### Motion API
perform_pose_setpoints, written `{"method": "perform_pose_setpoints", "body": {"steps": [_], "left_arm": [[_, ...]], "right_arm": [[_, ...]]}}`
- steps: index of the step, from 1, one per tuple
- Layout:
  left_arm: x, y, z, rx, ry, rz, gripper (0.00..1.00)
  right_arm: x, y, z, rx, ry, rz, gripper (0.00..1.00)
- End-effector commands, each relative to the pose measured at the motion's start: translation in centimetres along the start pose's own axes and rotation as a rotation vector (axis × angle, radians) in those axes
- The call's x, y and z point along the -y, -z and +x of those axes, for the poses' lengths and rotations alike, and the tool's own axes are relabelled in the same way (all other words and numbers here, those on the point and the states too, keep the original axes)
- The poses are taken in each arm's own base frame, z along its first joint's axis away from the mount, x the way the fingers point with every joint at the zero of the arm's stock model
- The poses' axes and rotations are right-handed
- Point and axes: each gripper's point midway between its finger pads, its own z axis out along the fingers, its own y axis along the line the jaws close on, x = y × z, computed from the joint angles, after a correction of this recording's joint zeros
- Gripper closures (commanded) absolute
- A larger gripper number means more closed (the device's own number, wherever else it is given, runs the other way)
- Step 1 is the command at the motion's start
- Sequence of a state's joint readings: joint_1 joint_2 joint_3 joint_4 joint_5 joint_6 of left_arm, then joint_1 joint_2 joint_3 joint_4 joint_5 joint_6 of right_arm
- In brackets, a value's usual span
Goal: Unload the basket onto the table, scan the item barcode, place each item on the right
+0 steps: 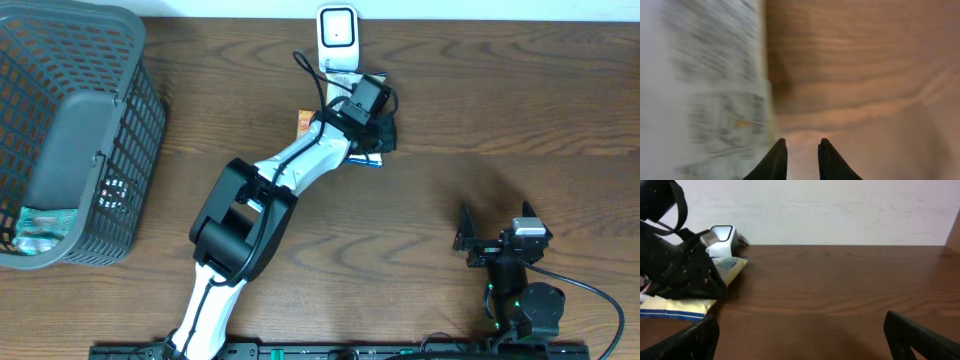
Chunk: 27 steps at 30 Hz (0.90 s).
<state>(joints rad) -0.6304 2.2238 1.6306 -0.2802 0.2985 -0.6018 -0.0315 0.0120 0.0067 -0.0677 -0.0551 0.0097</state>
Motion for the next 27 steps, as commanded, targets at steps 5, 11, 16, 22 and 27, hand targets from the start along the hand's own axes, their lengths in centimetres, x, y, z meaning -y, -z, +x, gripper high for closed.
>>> {"method": "perform_pose_setpoints", "body": {"steps": [5, 11, 16, 22, 27], "left_arm": [[4.3, 3.9, -2.4, 0.068, -0.057, 0.143, 0.79], [1.6, 6.4, -6.9, 0.263, -0.133, -0.015, 0.66], [-3.3, 7.0, -8.7, 0.355, -0.150, -0.266, 0.65], [-5.0, 4.3, -8.3, 0.336, -0.166, -0.299, 0.57], [-6.6, 1.6, -7.2, 0.301, -0.164, -0.321, 0.49]], "right_arm": [[0.2, 0.0, 0.0, 0.000, 0.007, 0.010, 0.01], [0.2, 0.0, 0.0, 0.000, 0.007, 0.010, 0.01], [0.2, 0.0, 0.0, 0.000, 0.007, 0.009, 0.01], [0.2, 0.0, 0.0, 0.000, 0.007, 0.009, 0.01], [0.2, 0.0, 0.0, 0.000, 0.007, 0.009, 0.01]]}}
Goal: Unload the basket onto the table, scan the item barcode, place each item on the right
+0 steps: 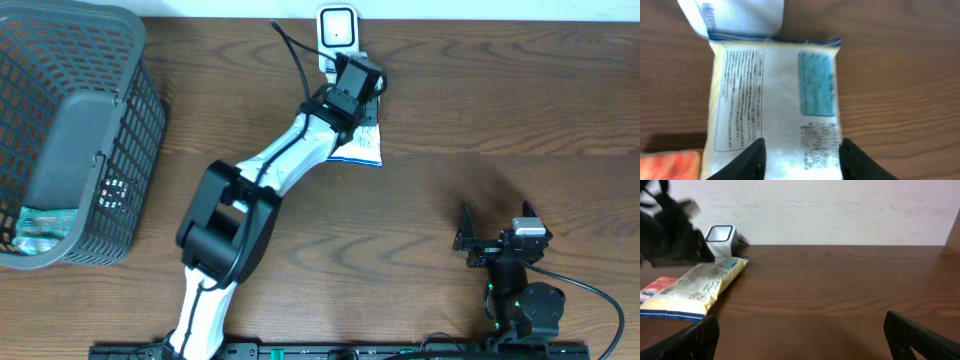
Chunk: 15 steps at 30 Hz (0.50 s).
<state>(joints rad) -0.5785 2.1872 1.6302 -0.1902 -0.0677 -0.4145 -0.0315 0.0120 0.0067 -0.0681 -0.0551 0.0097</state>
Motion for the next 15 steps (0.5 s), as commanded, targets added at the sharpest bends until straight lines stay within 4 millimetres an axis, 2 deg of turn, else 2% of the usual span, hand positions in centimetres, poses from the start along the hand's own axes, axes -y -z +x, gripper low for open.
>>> {"method": "perform_pose_setpoints", "body": {"steps": [1, 5, 9, 15], "left_arm": [[-1.4, -2.4, 2.0, -0.034, -0.026, -0.055, 0.48], [-0.9, -2.9, 3.5, -0.085, -0.028, -0.020, 0.48], [2.6, -2.4, 5.4, -0.173, -0.029, 0.142, 0.48], [5.5, -1.7, 7.7, -0.219, -0.073, 0.185, 0.48]], "right_arm": [[0.2, 0.0, 0.0, 0.000, 0.007, 0.009, 0.01], [0.2, 0.0, 0.0, 0.000, 0.007, 0.009, 0.01], [0.2, 0.0, 0.0, 0.000, 0.007, 0.009, 0.01], [0.2, 0.0, 0.0, 0.000, 0.007, 0.009, 0.01]]}}
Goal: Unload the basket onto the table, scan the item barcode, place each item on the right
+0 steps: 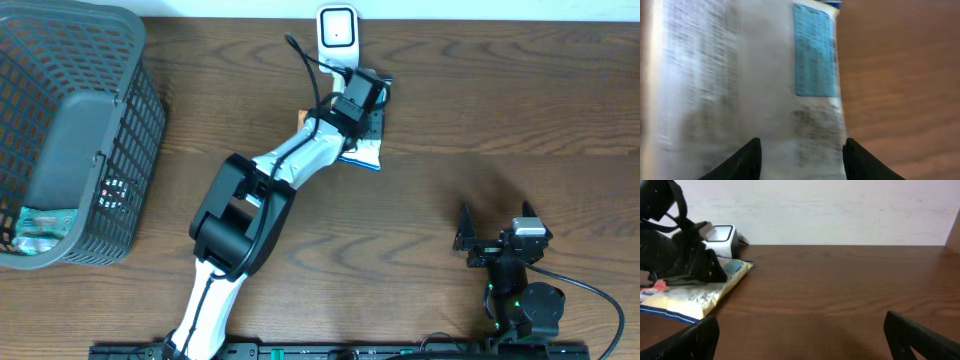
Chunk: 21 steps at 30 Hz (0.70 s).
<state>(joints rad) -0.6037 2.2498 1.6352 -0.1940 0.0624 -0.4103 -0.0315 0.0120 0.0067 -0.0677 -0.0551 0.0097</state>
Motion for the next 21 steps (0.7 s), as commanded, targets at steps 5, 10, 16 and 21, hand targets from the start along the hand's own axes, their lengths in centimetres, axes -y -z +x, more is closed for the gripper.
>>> {"method": "perform_pose_setpoints", "body": {"steps": [5, 10, 16, 21], "left_arm": [[6.3, 0.3, 4.5, -0.096, -0.090, 0.120, 0.48], [7.0, 2.6, 2.2, -0.020, -0.098, 0.105, 0.48], [3.5, 5.5, -3.0, 0.108, -0.088, 0.011, 0.48], [1.0, 5.7, -4.5, 0.124, -0.048, -0.019, 0.48]], "right_arm": [[0.2, 0.0, 0.0, 0.000, 0.007, 0.009, 0.01], [0.2, 0.0, 0.0, 0.000, 0.007, 0.009, 0.01], [0.2, 0.0, 0.0, 0.000, 0.007, 0.010, 0.01], [0.2, 0.0, 0.0, 0.000, 0.007, 0.010, 0.01]]}}
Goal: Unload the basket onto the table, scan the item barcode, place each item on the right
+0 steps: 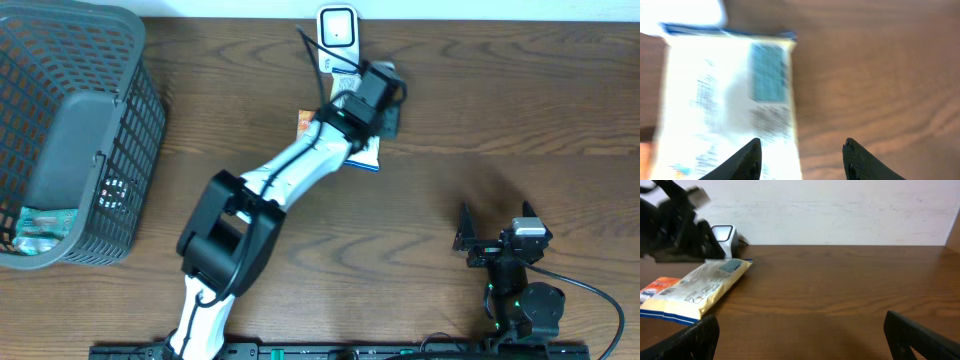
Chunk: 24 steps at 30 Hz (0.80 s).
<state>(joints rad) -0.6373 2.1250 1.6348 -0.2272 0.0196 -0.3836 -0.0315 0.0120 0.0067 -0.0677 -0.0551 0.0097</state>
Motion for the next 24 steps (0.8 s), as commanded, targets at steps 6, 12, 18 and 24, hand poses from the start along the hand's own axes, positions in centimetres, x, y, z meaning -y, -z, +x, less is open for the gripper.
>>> {"method": "perform_pose_setpoints", "body": {"steps": [6, 12, 18, 24], "left_arm": [[-6.2, 0.7, -3.0, 0.069, 0.036, -0.150, 0.48], [-9.8, -0.5, -2.4, 0.052, 0.089, -0.223, 0.48], [-9.8, -2.6, -0.3, -0.010, 0.088, -0.195, 0.48], [-8.6, -3.4, 0.9, -0.051, 0.085, -0.138, 0.48]], "right_arm": [[0.2, 0.0, 0.0, 0.000, 0.007, 0.009, 0.01], [0.2, 0.0, 0.0, 0.000, 0.007, 0.009, 0.01], [0.2, 0.0, 0.0, 0.000, 0.007, 0.009, 0.01], [0.2, 0.0, 0.0, 0.000, 0.007, 0.009, 0.01]]}}
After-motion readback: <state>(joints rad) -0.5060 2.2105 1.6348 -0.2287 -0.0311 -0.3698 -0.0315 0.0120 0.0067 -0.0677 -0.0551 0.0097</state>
